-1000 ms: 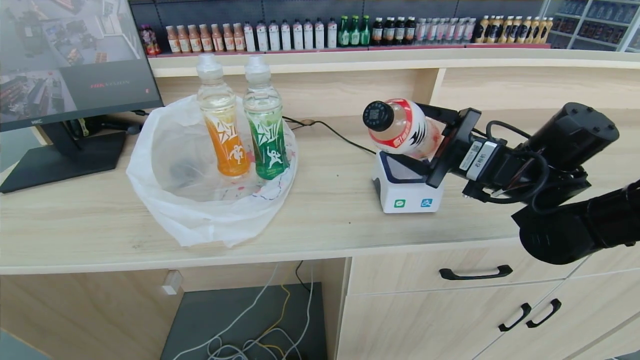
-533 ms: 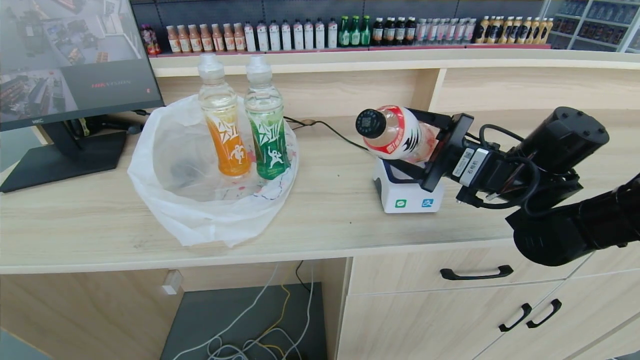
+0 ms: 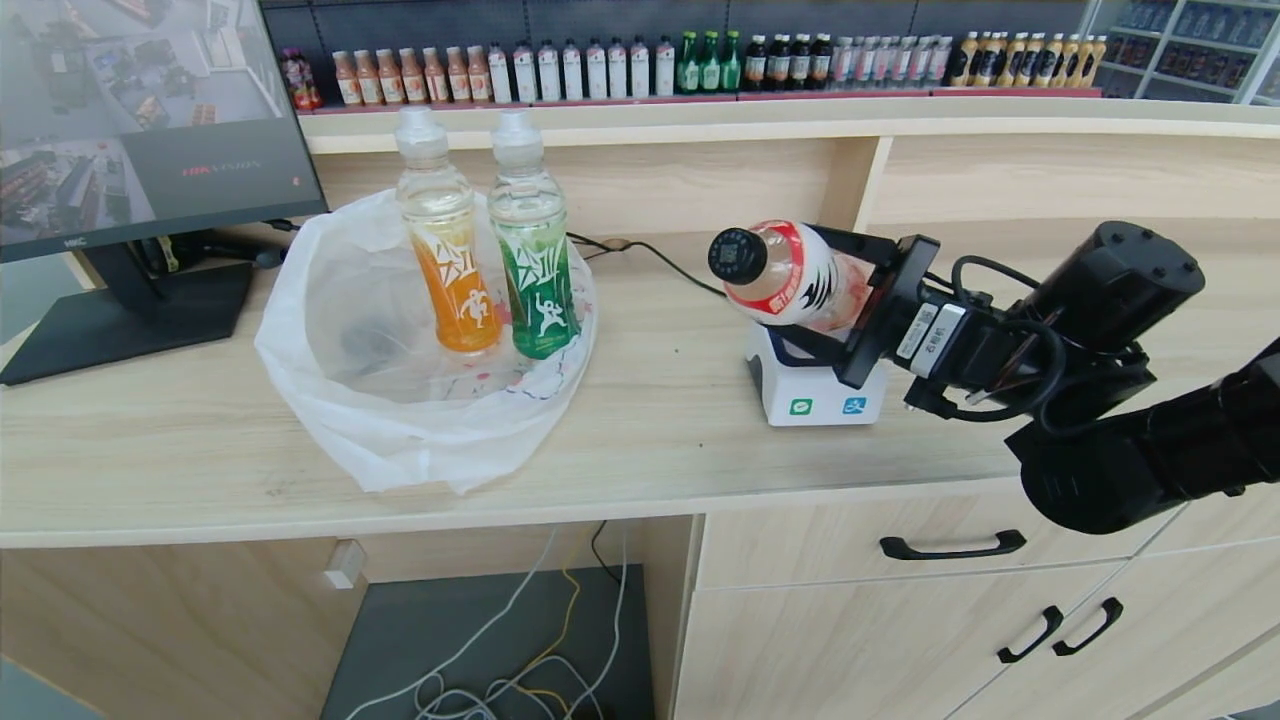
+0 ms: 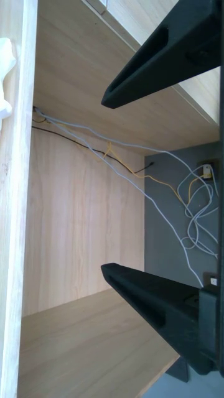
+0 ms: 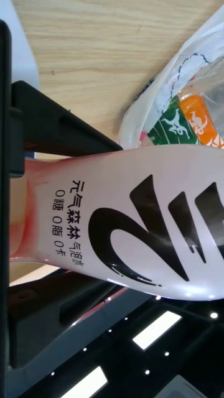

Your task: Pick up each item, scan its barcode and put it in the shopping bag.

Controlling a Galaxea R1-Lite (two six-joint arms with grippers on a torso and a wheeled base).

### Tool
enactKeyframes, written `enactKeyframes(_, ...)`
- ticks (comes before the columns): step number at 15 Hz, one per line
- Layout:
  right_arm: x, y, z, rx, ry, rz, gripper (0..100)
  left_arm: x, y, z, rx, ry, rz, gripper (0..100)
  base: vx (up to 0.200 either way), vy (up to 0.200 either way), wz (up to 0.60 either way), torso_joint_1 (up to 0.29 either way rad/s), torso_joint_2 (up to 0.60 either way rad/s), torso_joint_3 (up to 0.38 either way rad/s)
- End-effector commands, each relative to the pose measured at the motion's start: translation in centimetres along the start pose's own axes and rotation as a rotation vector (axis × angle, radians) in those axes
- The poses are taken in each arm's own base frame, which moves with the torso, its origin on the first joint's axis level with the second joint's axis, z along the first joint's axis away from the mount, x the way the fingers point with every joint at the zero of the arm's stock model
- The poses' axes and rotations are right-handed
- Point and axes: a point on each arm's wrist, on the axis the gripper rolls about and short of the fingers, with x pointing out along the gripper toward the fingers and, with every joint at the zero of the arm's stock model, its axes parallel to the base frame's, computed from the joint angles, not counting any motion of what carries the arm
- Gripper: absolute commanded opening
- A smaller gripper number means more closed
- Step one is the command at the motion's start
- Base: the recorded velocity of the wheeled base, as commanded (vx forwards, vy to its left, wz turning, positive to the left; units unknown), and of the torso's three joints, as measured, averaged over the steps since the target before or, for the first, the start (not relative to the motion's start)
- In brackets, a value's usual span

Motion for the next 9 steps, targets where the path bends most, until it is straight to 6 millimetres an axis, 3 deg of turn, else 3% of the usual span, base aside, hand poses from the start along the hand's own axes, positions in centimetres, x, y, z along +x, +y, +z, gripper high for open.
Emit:
enactKeyframes(1,0.24,0.05,0.28,0.002,-0.008,0.0,0,0.0,0.0,0.0,0.0,0.0,0.0,100,0.0,0.0,0.0,0.0,0.0,0.0)
enactKeyframes(9,0.47,-0.03,0.6,-0.004,-0.014,-0.005,0,0.0,0.0,0.0,0.0,0.0,0.0,100,0.0,0.0,0.0,0.0,0.0,0.0)
